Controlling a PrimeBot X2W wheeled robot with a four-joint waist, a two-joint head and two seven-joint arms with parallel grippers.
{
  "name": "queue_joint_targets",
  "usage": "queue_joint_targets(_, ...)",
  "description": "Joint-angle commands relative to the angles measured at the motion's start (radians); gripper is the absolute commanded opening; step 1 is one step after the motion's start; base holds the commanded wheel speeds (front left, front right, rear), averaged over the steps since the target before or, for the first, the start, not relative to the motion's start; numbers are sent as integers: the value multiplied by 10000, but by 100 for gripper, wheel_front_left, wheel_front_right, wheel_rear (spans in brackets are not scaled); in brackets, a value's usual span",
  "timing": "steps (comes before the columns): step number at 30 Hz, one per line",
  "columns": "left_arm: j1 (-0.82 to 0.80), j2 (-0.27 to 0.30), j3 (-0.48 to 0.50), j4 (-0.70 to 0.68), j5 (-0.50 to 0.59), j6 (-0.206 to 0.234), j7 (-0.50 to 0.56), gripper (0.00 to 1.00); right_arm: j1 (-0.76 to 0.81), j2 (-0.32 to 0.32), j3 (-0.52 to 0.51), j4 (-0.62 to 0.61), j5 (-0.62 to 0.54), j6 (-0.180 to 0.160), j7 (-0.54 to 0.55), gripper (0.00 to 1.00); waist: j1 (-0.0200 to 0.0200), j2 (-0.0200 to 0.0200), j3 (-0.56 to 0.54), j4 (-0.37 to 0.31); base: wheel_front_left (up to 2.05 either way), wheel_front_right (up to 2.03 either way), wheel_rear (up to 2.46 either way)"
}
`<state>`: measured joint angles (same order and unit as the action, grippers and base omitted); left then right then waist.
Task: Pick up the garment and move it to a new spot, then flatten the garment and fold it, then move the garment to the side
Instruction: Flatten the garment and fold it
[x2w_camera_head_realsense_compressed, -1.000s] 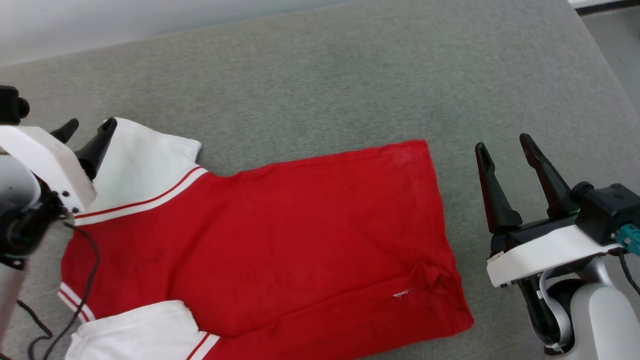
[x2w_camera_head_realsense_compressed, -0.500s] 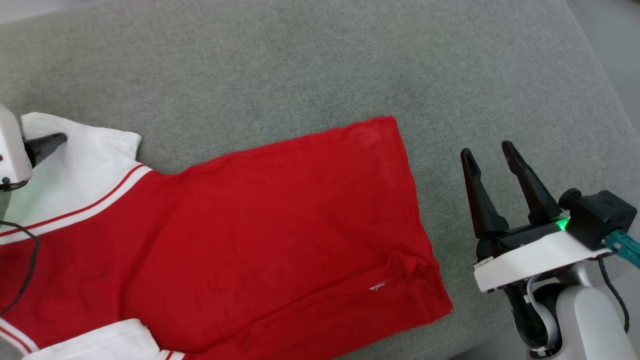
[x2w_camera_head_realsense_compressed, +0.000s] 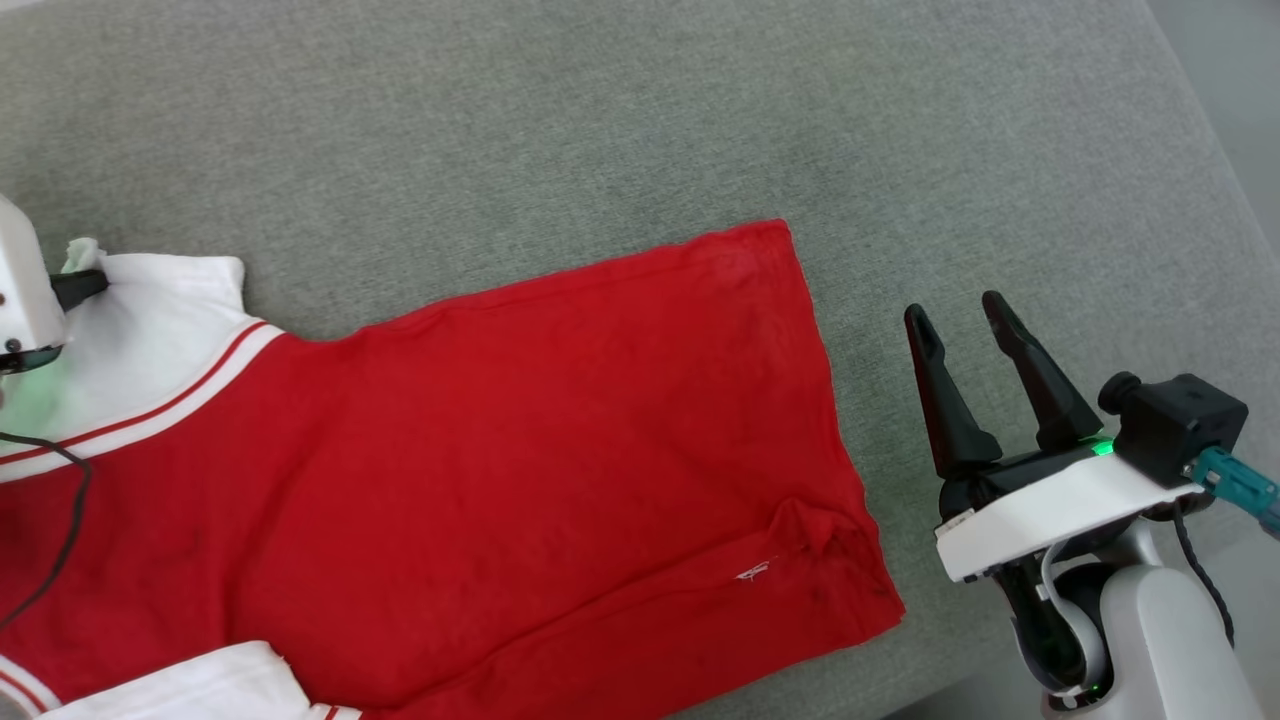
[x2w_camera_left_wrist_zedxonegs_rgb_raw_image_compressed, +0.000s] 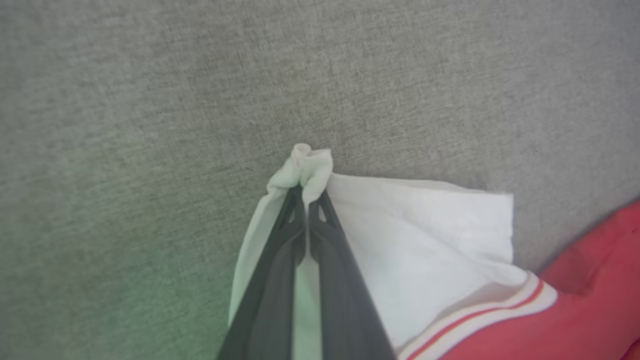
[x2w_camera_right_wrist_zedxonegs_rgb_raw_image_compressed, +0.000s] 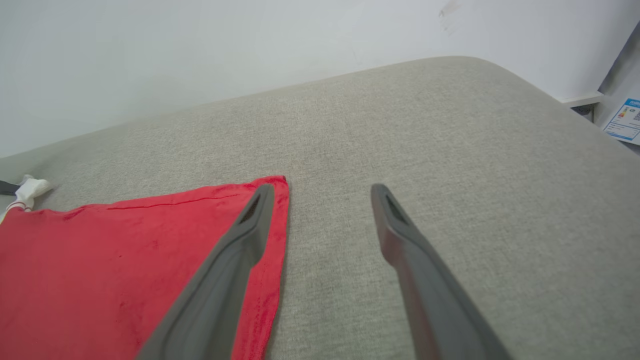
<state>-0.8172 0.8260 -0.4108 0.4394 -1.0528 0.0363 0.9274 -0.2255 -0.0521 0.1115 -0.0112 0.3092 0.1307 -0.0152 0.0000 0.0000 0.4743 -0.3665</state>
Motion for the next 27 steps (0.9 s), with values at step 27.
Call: queue_joint_targets(27,-722,-1427,-585,-1839,1372,-959,-3085,0,-3909,-1980,705,3032,1262,-2,6896,100,0,0,-253,2808,0,0,0)
